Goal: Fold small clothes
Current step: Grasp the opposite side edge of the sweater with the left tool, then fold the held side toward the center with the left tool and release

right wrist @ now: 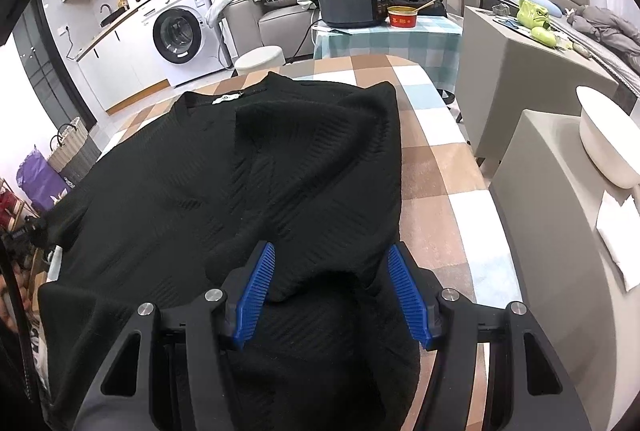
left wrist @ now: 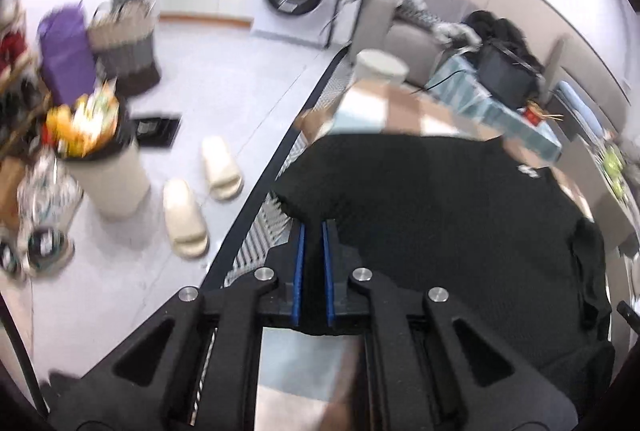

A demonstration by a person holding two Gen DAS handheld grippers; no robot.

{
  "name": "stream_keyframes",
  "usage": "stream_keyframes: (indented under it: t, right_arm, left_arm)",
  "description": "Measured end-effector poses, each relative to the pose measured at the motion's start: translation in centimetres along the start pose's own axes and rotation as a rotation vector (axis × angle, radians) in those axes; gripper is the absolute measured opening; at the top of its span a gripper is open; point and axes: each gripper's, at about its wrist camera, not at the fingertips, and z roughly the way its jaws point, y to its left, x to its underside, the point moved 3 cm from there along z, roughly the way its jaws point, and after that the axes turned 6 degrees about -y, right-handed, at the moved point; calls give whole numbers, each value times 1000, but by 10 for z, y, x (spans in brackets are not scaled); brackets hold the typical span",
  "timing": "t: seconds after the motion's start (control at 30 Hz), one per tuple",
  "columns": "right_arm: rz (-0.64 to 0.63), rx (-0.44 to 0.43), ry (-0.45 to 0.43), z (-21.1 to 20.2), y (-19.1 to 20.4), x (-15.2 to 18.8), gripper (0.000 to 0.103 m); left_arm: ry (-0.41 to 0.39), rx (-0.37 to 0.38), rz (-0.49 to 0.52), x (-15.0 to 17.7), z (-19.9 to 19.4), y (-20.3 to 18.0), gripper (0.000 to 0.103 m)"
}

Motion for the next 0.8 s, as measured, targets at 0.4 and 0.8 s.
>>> stream_keyframes:
  t: [0.4,0.8]
  right_arm:
    - [0,8,-6,-9,-5,2,61]
    - [41,26,1,-6,-21,7,61]
  left_arm:
    - [164,462,367,32,-11,-221,30]
    - [168,307,111,15,33,-126,59]
